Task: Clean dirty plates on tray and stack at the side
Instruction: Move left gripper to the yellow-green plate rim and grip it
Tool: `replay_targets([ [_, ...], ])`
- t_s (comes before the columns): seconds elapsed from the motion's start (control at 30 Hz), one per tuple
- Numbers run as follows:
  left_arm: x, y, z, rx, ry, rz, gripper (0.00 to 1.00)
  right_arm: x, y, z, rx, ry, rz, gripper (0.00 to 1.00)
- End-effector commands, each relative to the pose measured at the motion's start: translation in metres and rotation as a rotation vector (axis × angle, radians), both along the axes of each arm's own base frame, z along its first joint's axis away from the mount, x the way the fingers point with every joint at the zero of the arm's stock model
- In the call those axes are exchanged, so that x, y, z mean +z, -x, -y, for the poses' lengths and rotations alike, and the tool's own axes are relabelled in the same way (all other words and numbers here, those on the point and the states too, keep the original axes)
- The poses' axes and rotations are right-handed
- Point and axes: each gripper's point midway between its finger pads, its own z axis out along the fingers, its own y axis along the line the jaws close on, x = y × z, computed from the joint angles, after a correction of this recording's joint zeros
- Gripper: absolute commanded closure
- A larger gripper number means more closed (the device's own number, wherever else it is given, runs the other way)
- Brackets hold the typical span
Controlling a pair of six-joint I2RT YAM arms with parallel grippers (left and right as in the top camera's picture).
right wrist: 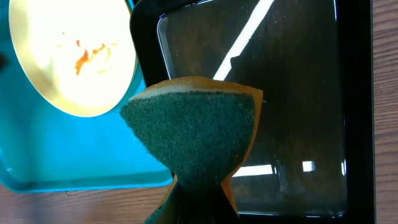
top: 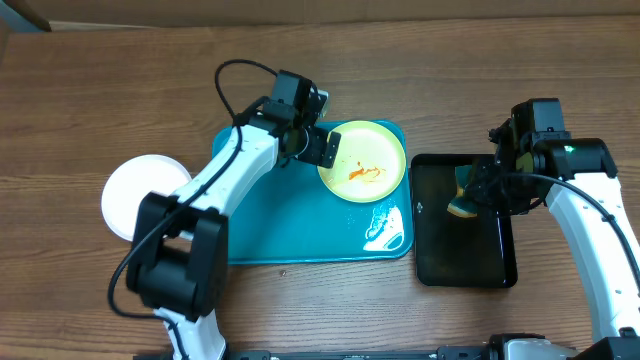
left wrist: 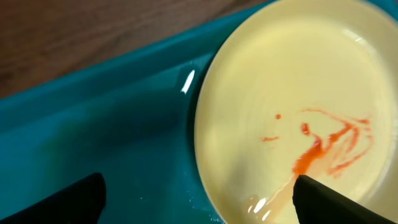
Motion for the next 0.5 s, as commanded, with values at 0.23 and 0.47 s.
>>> replay_targets([
  [0.23, -0.034, 0.007, 0.002, 0.016, -0.002, -0.097, 0.35, 0.002, 0.000, -0.003, 0.014, -0.004, 0.012, 0.96],
  [0.47, -0.040, 0.015, -0.001, 0.020, -0.015, -0.123, 0.42, 0.002, 0.001, -0.003, 0.014, -0.004, 0.008, 0.96],
])
